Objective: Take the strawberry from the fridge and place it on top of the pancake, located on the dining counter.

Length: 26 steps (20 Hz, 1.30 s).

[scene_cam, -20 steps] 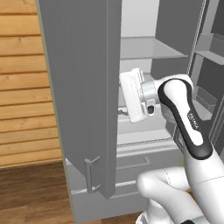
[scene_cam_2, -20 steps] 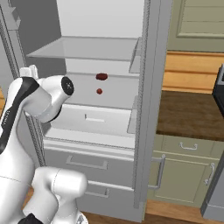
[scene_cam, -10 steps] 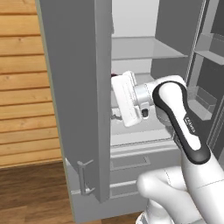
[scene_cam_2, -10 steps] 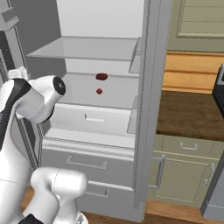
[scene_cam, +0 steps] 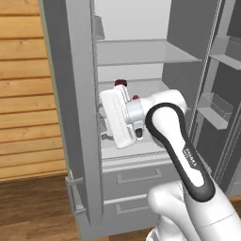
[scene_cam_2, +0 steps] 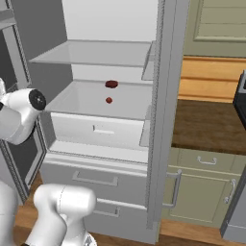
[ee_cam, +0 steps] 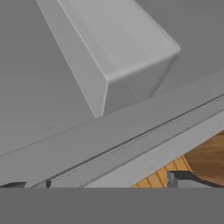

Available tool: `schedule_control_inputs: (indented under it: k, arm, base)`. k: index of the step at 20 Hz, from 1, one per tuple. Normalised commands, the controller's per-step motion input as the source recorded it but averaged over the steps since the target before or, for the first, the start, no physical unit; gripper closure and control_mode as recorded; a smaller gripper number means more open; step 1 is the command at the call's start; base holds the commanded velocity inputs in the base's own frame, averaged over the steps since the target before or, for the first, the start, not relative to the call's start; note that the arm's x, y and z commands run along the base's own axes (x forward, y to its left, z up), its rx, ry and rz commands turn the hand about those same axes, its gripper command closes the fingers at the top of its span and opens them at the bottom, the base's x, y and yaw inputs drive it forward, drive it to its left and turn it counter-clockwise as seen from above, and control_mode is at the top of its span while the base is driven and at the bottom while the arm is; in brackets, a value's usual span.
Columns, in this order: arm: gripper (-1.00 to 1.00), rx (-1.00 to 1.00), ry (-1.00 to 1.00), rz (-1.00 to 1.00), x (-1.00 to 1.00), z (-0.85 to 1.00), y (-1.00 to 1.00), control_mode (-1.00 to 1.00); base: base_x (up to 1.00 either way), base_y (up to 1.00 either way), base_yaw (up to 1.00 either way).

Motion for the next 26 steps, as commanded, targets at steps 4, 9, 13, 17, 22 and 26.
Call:
schedule_control_inputs:
  k: [4,9,13,17,22,26]
  arm:
    - [-1.00,0.00,-0.02,-0.05,-0.05,0.00,0.45,-1.00]
    - [-1.00,-0.01,0.00,-0.06,0.00,0.00,0.36,-1.00]
    - [-1.00,-0.01,0.00,-0.06,-0.01,0.00,0.42,-1.00]
    - [-1.00,-0.02,0.00,-0.07,-0.02,0.00,0.34,-1.00]
    - [-1.00,-0.03,0.00,-0.05,0.00,0.00,0.34,-1.00]
    - [-1.00,-0.04,0.02,-0.06,0.00,0.00,0.05,-1.00]
  base:
    - [0.00,0.00,0.00]
    - [0.00,0.00,0.00]
    - [0.00,0.00,0.00]
    - [0.00,0.00,0.00]
    - [0.00,0.00,0.00]
    - [0.00,0.00,0.00]
